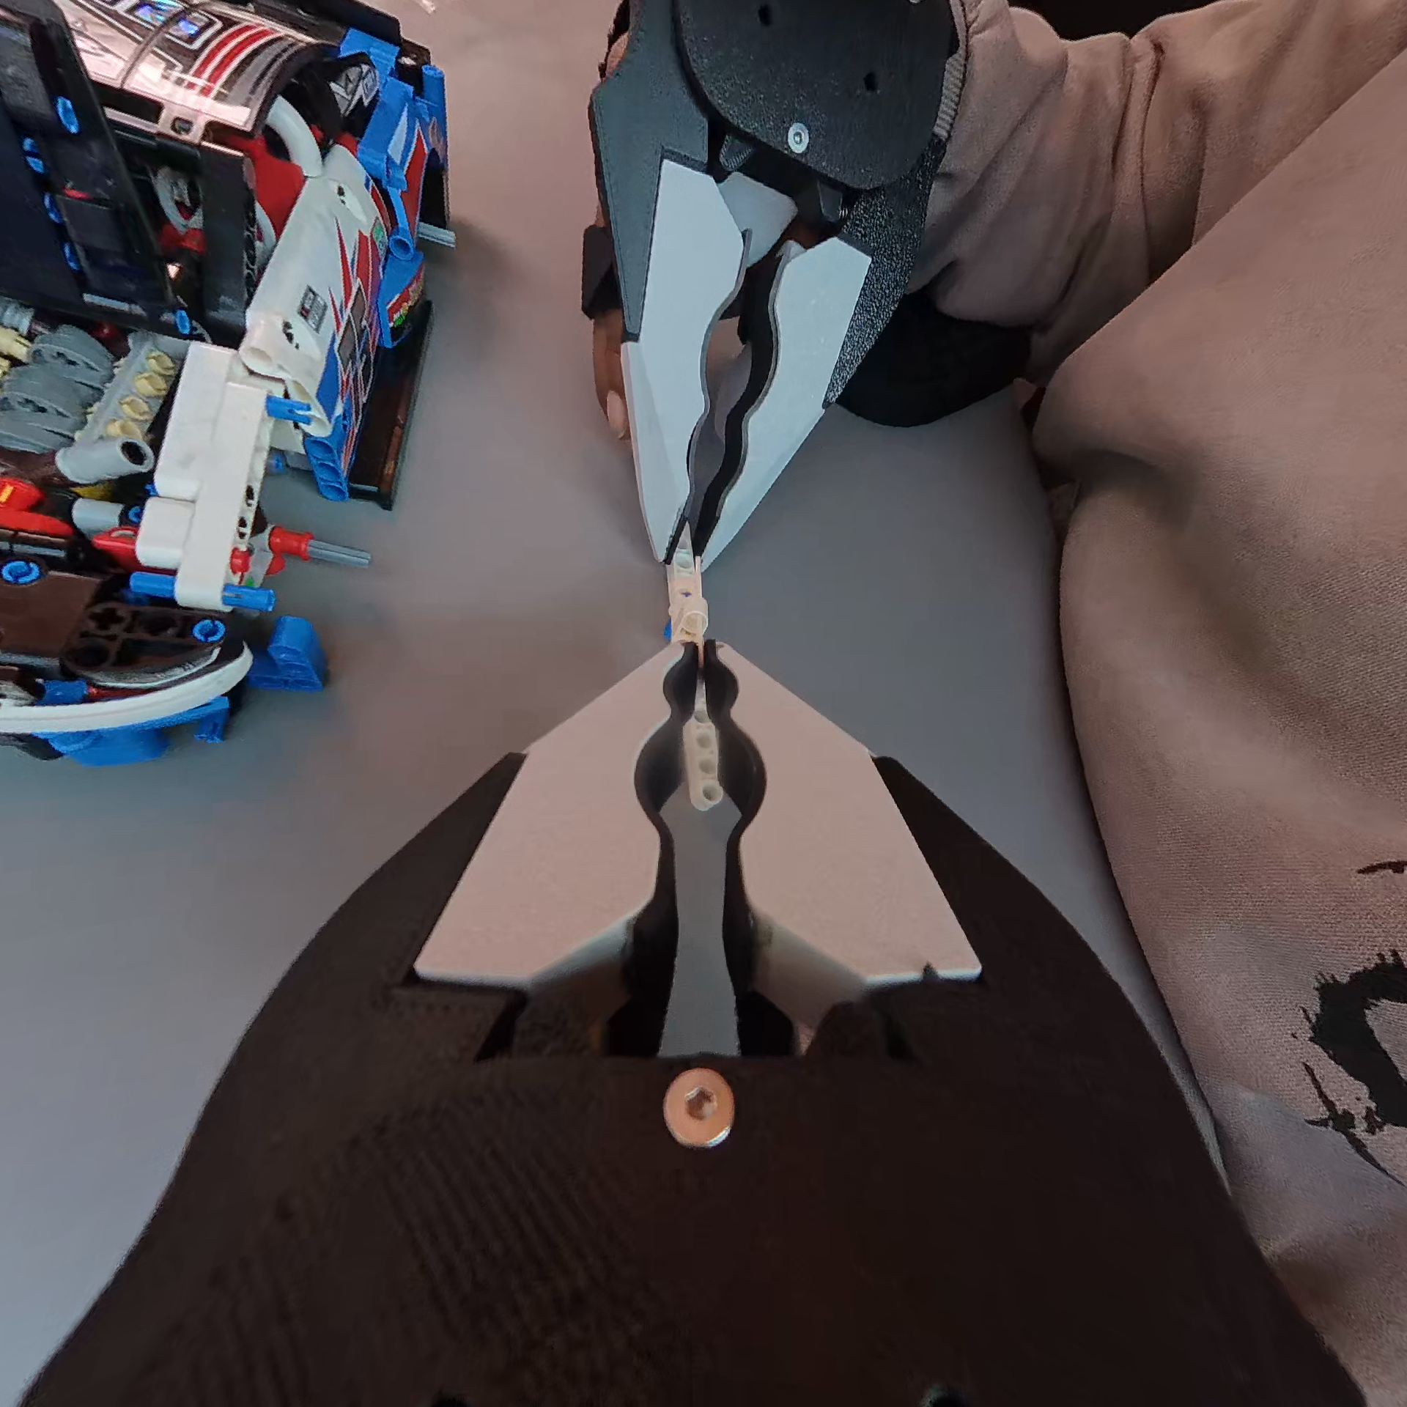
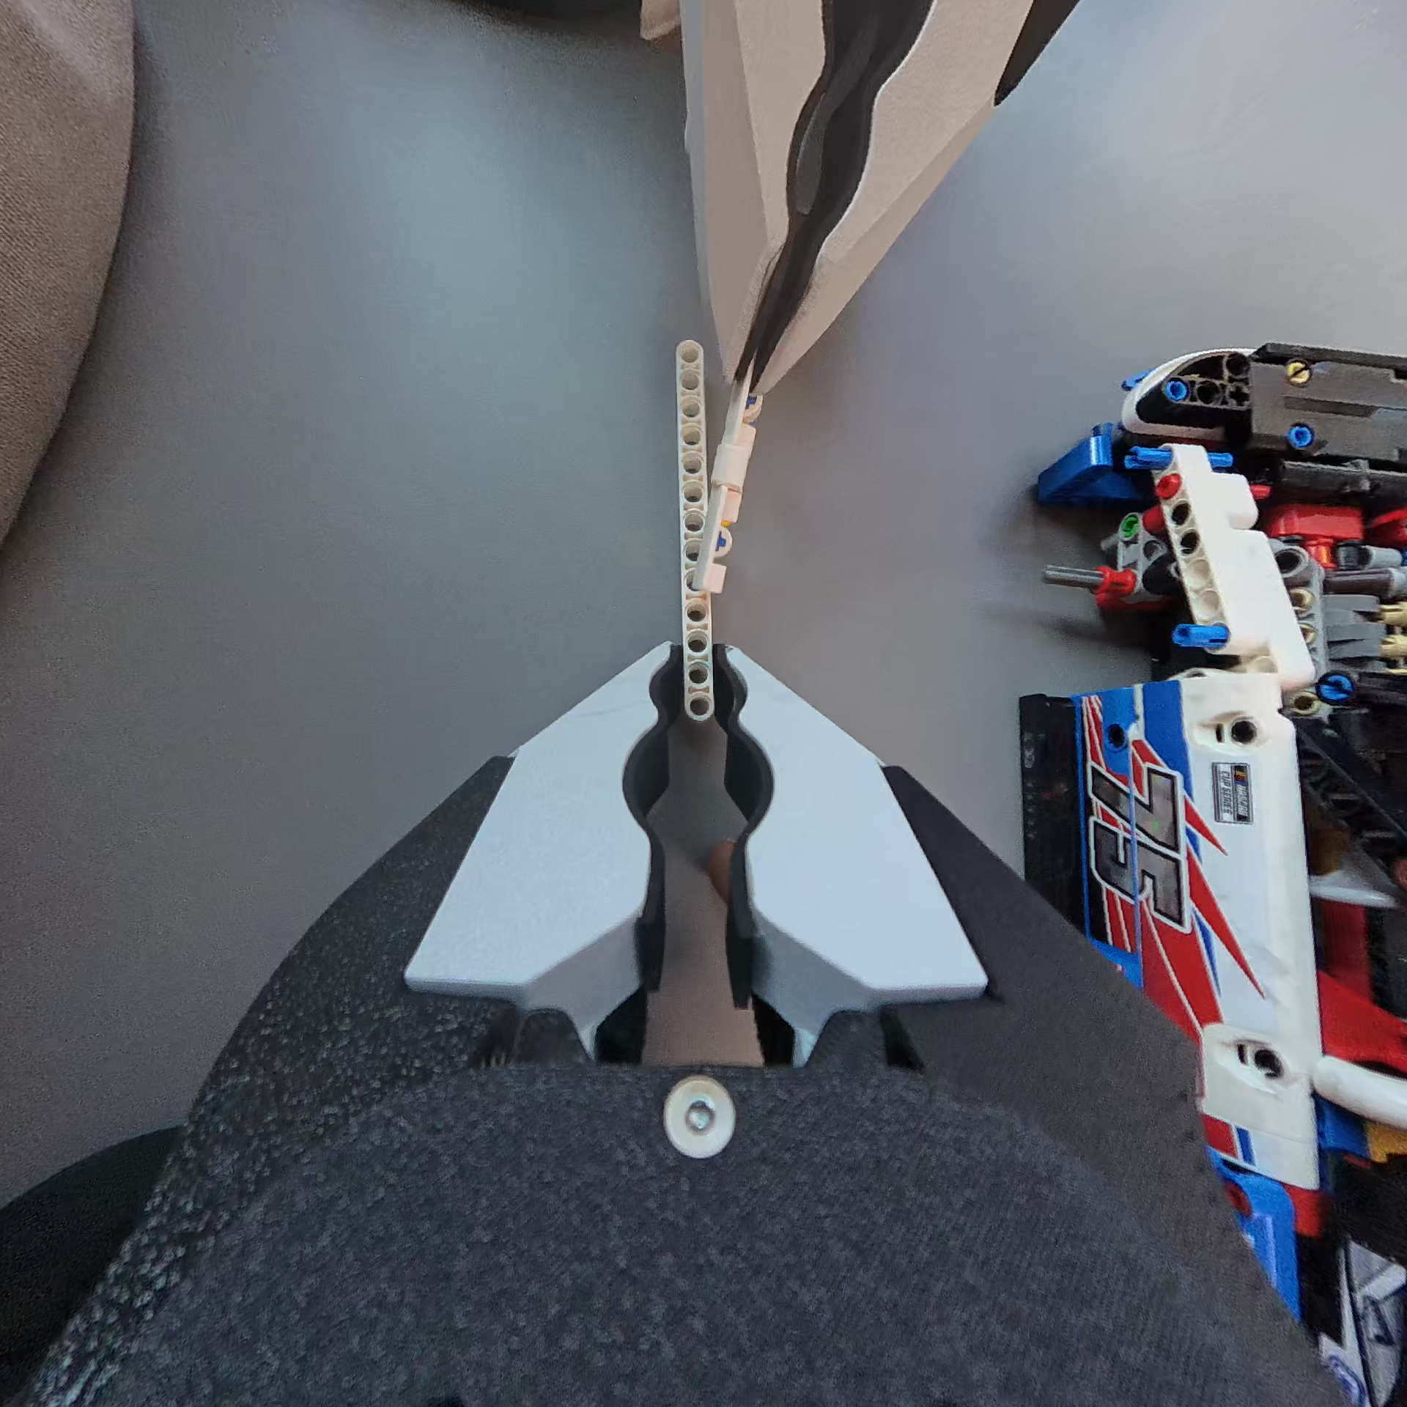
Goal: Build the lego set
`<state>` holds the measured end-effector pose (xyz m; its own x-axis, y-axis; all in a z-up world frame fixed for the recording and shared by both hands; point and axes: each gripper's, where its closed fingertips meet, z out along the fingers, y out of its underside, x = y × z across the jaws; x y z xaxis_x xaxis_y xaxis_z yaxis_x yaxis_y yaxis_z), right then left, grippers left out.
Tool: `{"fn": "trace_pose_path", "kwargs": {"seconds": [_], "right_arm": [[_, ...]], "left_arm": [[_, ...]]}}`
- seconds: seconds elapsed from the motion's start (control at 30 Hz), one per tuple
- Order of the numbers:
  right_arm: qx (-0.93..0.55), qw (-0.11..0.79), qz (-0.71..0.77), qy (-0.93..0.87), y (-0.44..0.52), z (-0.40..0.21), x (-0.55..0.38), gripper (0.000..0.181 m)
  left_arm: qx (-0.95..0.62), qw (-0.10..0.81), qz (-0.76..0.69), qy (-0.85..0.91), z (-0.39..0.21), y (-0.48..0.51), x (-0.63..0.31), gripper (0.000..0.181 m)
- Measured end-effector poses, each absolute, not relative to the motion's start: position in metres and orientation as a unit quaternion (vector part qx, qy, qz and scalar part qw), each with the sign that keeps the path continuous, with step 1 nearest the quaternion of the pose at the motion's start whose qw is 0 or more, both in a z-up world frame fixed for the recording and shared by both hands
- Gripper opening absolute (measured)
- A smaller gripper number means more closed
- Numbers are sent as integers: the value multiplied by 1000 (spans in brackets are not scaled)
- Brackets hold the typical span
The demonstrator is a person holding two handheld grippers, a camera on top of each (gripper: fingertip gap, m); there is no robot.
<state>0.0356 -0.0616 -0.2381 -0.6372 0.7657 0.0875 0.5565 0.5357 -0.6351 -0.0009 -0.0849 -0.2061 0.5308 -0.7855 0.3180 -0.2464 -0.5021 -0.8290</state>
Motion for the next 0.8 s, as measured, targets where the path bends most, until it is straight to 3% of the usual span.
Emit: {"fn": "trace_pose_path", "kwargs": {"seconds": [0.03,0.17,0.3,0.37,0.47,0.53,0.67,0.8], "right_arm": [[-387,184,288,-856,-60,-238,35,6],[-392,199,321,-839,-61,-224,30,23],[-397,204,378,-811,-67,-208,24,20],[-396,201,402,-801,-69,-205,22,6],[-402,171,435,-788,-72,-207,23,6],[-406,148,453,-780,-74,-207,24,5],[-405,143,443,-787,-72,-211,26,5],[-415,154,442,-780,-61,-205,28,5]], "left_arm": [[-790,377,-361,322,-205,-84,0,0],[-782,385,-401,283,-194,-81,0,0],[-770,380,-459,227,-183,-78,0,0],[-771,372,-470,217,-183,-78,0,0],[-781,353,-460,232,-190,-83,1,0],[-796,328,-435,265,-201,-91,1,0],[-812,325,-332,355,-214,-102,-6,20],[-827,314,-240,399,-229,-108,-17,19]]}}
